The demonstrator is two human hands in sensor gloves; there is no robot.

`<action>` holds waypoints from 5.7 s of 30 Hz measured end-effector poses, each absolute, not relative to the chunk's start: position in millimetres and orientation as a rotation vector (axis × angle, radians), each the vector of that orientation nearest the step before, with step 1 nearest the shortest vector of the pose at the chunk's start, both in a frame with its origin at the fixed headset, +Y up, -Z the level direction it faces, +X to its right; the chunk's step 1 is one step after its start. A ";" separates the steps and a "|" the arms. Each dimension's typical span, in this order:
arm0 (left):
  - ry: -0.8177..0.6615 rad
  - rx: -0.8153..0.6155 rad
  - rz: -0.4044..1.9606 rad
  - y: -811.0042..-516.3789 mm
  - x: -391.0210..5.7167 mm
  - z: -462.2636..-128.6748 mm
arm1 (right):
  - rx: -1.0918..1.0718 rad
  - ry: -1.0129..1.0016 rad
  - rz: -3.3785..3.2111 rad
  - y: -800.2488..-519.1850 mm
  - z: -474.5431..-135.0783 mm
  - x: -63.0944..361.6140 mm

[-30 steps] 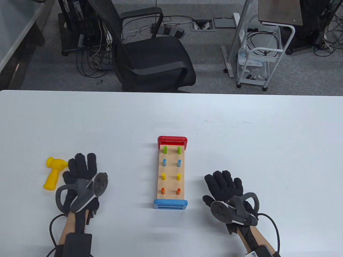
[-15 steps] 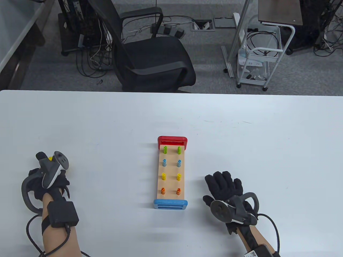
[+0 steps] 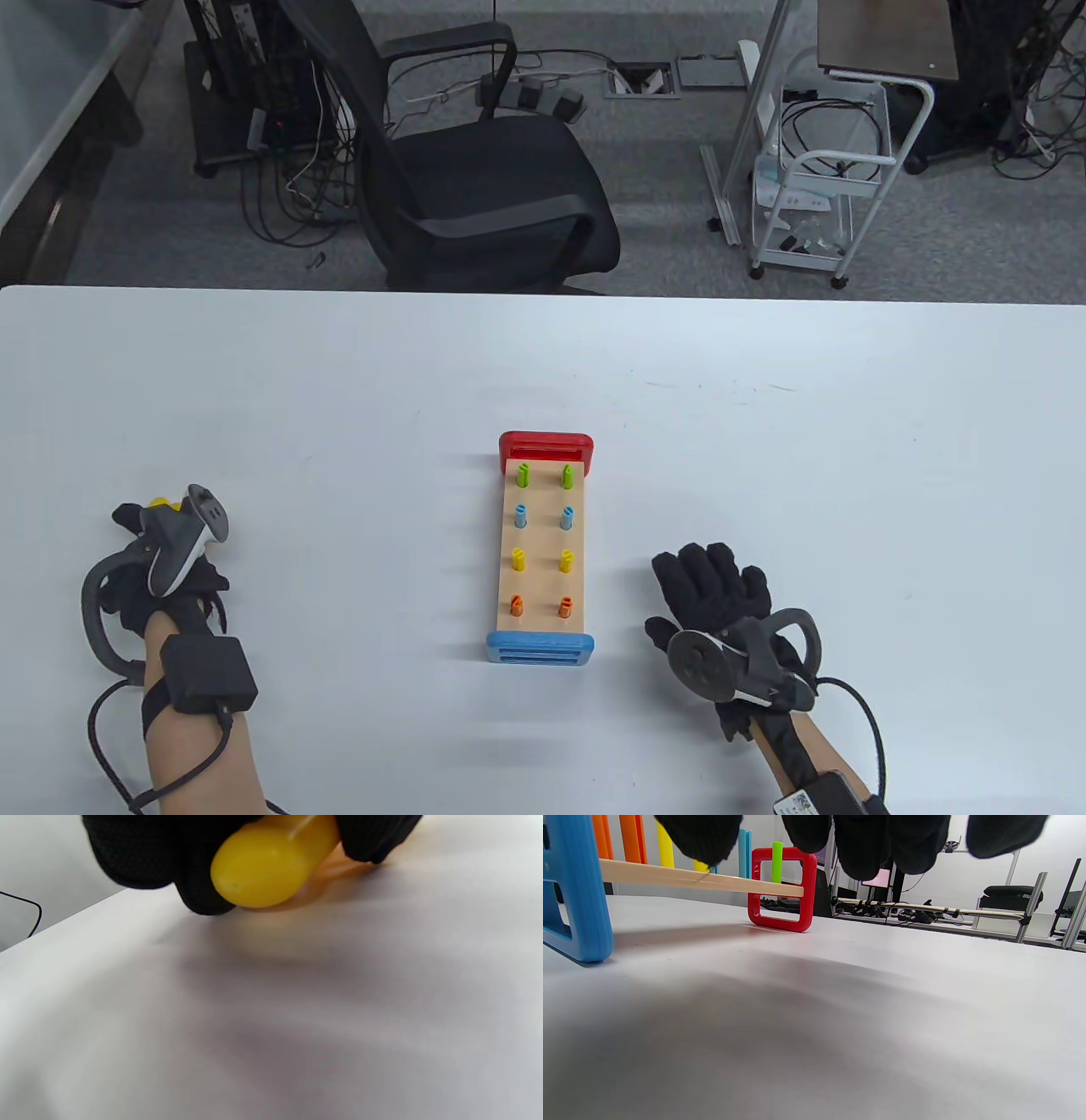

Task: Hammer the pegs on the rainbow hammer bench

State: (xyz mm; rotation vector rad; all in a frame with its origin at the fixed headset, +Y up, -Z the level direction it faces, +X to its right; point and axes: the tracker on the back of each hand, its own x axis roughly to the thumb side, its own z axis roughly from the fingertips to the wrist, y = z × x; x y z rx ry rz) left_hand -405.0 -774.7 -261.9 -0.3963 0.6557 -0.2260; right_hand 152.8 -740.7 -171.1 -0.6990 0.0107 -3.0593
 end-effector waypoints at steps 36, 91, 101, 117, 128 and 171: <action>-0.075 0.070 0.340 -711.1 -209.5 -180.0 | -1.347 -0.629 -3.424 -743.5 -160.3 117.8; -0.356 -0.199 0.113 -696.5 -128.8 -307.1 | -1.111 -0.295 -3.341 -774.0 -158.6 84.9; -0.382 -0.208 0.022 -695.2 -139.5 -308.6 | -1.107 -0.301 -3.341 -774.0 -158.6 84.9; -0.416 -0.175 0.197 -687.8 -131.9 -314.3 | -1.106 -0.322 -3.340 -774.2 -158.8 85.5; -0.412 -0.229 0.034 -705.0 -129.5 -316.0 | -1.102 -0.341 -3.334 -774.2 -159.0 85.5; -0.405 -0.158 -0.012 -695.5 -123.3 -314.6 | -1.093 -0.347 -3.329 -773.8 -158.8 84.3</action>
